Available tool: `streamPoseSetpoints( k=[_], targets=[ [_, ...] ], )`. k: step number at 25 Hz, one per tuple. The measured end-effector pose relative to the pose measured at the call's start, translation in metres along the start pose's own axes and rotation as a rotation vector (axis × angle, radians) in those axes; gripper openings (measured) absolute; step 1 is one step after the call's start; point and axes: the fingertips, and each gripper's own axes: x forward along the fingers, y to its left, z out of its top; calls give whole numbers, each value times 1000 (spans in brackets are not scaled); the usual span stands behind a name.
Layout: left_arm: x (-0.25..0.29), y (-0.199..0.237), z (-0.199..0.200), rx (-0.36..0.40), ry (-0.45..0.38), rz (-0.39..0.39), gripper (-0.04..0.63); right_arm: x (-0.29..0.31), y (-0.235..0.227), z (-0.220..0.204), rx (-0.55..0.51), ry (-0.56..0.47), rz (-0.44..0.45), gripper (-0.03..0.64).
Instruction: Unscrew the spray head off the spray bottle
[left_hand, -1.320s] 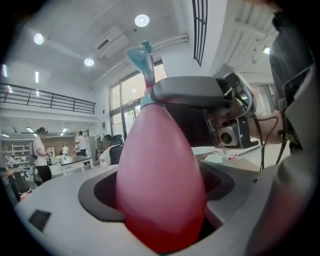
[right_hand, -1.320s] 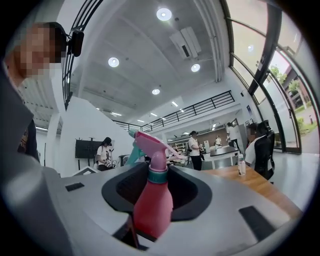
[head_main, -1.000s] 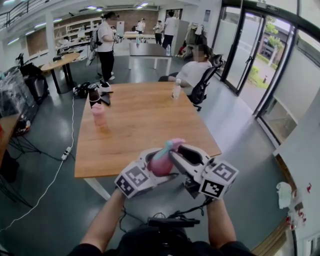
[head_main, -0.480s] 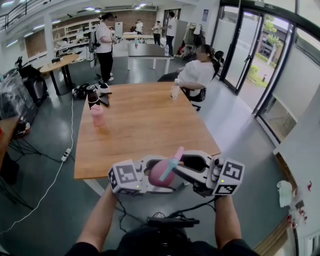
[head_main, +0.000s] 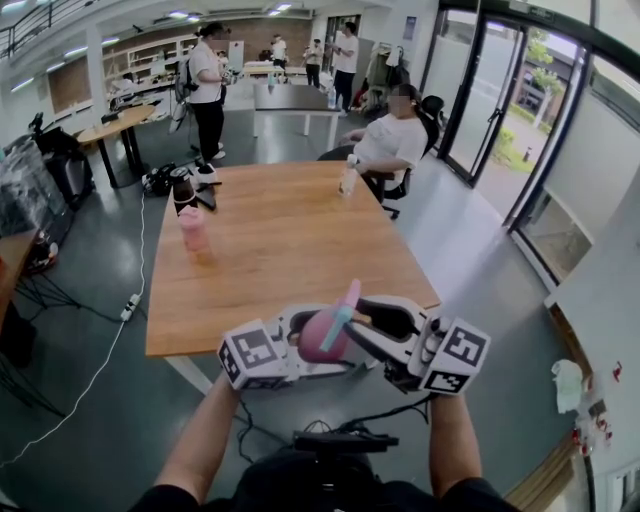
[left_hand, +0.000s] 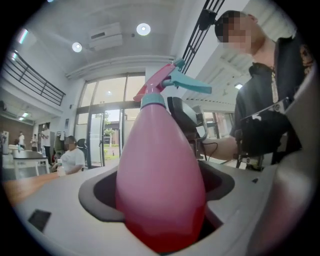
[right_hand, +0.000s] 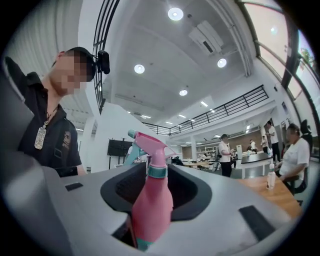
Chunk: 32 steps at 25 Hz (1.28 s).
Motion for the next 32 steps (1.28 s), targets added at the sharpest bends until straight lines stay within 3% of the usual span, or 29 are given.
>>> streamPoseSetpoints(
  k=[3, 7, 11, 20, 32],
  targets=[
    [-4, 24, -2, -19, -7, 151, 433, -4, -13, 1, 30, -19, -85, 155],
    [-11, 58, -17, -11, 60, 366, 433, -1, -21, 0, 73, -23, -175, 155],
    [-17, 76, -29, -28, 100, 470, 433, 8, -16, 1, 96, -21, -211, 155],
    [-17, 80, -37, -25, 134, 536, 433, 23, -14, -14, 35, 102, -284, 155],
    [-24, 78, -33, -47, 95, 502, 433, 10, -24, -15, 33, 116, -304, 144]
  ],
)
